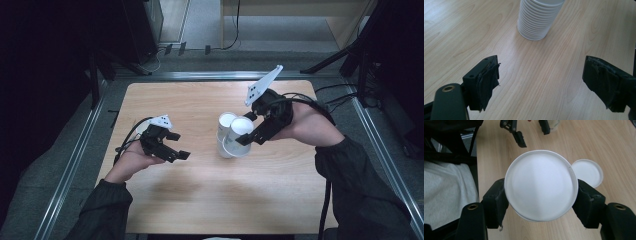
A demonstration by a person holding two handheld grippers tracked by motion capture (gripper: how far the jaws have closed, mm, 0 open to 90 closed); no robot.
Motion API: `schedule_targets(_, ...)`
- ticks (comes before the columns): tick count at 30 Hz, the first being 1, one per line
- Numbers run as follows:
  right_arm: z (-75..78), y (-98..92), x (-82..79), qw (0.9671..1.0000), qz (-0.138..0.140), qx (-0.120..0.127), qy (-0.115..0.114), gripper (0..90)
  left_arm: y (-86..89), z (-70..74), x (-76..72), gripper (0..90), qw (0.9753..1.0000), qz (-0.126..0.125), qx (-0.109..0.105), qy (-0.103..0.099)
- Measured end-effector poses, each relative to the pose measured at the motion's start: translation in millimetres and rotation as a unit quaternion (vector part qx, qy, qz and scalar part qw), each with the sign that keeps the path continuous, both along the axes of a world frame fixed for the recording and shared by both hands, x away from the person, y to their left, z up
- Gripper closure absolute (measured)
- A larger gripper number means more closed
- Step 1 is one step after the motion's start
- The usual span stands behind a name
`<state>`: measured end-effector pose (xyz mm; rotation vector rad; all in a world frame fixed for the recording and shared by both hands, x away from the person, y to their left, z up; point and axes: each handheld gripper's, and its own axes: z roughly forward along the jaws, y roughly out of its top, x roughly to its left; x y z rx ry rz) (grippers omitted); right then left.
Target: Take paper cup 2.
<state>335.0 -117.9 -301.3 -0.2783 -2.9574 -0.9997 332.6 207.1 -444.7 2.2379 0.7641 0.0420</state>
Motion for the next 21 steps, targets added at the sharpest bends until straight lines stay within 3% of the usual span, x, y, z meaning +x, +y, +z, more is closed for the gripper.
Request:
schedule_targets(7, -26.8, 7.0, -11.6, 0.9999, 0.011, 0.0, 0.008, 34.5, -8.0, -0.6, -4.8, 13.9, 0.9999, -0.014, -0.008, 0.0)
schedule_targets(13, -56.0, 9.0, -12.9, 0.9998, 0.011, 0.001, 0.018, 34.5, -15.3, -3.4, -7.3, 13.9, 0.9997, -0.022, -0.009, -0.001)
schedule_targets(16, -69.3, 9.5, -13.1, 0.9997, 0.01, 0.001, 0.021, 34.5, -18.2, -5.8, -8.1, 13.9, 0.9995, -0.025, -0.02, 0.004)
schedule_targets(21, -89.2, 10.4, -13.0, 0.9997, 0.009, 0.001, 0.023, 34.5, -23.4, -8.9, -11.1, 13.9, 0.9995, -0.03, -0.014, 0.003)
